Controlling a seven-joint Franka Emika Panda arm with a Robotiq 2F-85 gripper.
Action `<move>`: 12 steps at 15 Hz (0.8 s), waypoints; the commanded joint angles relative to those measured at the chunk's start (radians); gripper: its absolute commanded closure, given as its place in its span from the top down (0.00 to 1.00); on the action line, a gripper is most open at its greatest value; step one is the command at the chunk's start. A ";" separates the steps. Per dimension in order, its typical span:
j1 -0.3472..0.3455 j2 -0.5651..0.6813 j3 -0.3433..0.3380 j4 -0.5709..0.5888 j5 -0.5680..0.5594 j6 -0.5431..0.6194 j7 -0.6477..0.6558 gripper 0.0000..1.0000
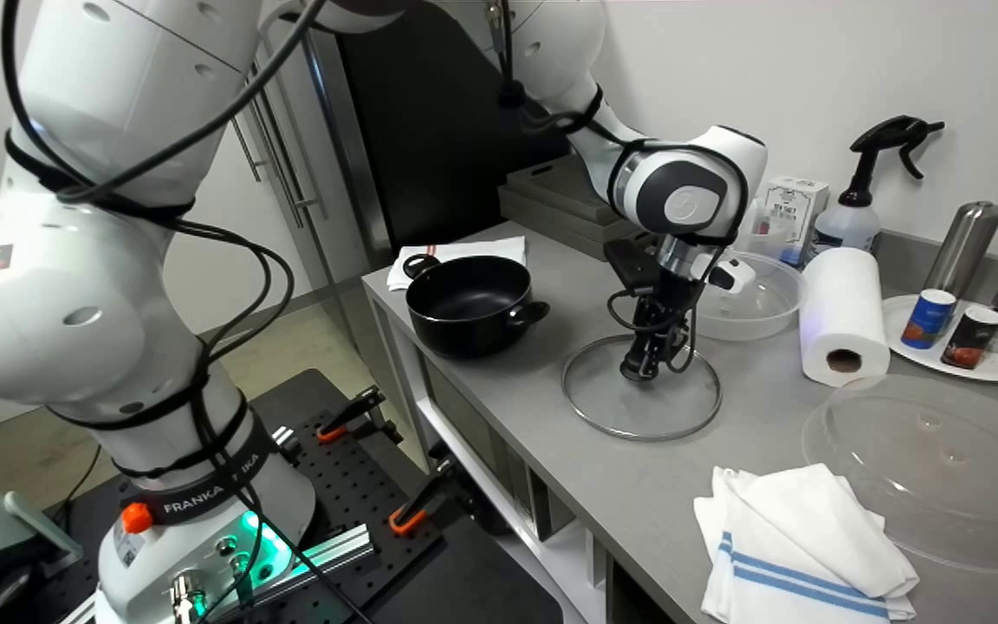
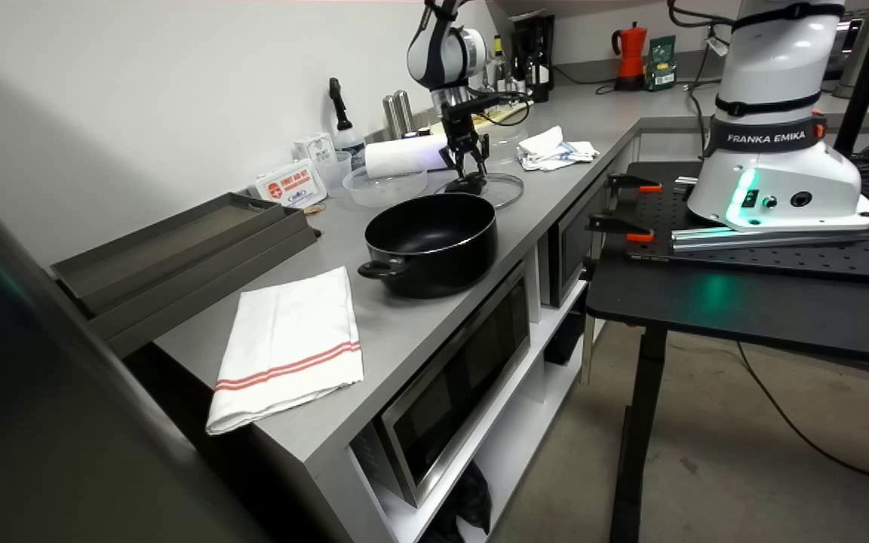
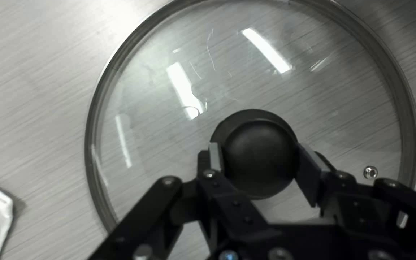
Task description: Remove the glass lid from the pot and put it on the right side of the counter.
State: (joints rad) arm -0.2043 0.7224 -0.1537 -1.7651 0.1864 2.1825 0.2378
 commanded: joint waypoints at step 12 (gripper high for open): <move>0.013 -0.030 -0.014 0.011 -0.019 -0.042 0.007 1.00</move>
State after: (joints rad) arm -0.2039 0.7292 -0.1598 -1.7349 0.1825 2.1591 0.2401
